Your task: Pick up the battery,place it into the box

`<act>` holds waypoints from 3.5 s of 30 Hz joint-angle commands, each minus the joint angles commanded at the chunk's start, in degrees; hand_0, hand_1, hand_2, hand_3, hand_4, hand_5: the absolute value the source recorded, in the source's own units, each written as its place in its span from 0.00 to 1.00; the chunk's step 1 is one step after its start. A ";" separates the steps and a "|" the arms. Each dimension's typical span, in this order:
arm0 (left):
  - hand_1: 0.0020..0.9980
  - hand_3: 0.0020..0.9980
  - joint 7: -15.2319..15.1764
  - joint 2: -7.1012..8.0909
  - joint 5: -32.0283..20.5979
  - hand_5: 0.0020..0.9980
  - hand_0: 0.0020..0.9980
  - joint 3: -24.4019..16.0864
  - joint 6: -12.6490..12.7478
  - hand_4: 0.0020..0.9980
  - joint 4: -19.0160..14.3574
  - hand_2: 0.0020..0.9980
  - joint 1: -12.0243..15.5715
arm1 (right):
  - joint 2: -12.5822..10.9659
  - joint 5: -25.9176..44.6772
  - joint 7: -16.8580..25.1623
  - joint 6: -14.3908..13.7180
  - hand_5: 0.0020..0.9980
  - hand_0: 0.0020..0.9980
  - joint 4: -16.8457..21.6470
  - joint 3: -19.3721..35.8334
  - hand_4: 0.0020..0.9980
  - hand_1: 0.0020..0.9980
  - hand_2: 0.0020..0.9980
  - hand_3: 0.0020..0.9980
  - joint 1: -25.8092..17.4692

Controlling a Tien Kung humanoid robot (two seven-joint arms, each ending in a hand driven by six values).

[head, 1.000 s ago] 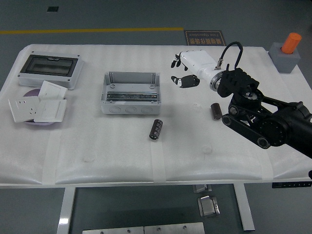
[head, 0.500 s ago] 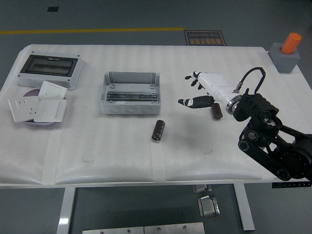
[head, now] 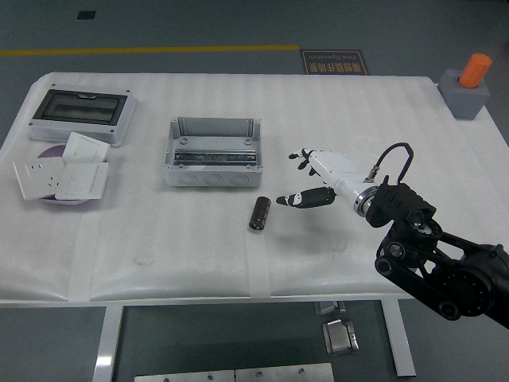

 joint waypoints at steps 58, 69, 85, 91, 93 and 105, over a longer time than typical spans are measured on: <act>0.62 0.65 -0.90 0.22 -3.32 0.36 0.59 1.80 0.47 0.59 -0.24 0.50 -0.66 | 6.32 -4.03 0.30 -3.65 0.47 0.34 -10.37 -19.17 0.78 0.54 0.63 0.68 8.99; 0.62 0.65 -1.25 0.22 -3.91 0.36 0.59 2.38 0.64 0.59 -0.31 0.50 -0.63 | 6.30 -4.53 1.41 -5.55 0.44 0.32 -10.67 -19.83 0.75 0.52 0.61 0.65 9.00; 0.62 0.65 -1.05 0.01 -2.54 0.37 0.59 1.59 0.82 0.59 -0.31 0.50 -0.61 | 2.61 -6.33 1.55 -7.12 0.43 0.30 -2.00 -15.21 0.71 0.50 0.56 0.63 13.73; 0.62 0.65 -0.75 0.03 -1.30 0.37 0.59 0.84 0.72 0.59 -0.34 0.51 -0.83 | 6.21 -3.12 3.14 -7.93 0.43 0.29 -6.81 -15.92 0.72 0.49 0.55 0.62 20.34; 0.62 0.65 -0.62 0.02 -0.85 0.37 0.59 0.55 0.67 0.59 -0.35 0.51 -0.90 | 7.91 -1.37 4.16 -8.40 0.43 0.29 -9.39 -16.31 0.72 0.50 0.55 0.63 22.30; 0.62 0.65 -0.06 0.05 1.18 0.37 0.59 -0.59 0.39 0.60 -0.45 0.51 -1.32 | 16.39 11.02 9.68 -11.79 0.42 0.29 -25.91 -18.30 0.70 0.49 0.55 0.63 26.91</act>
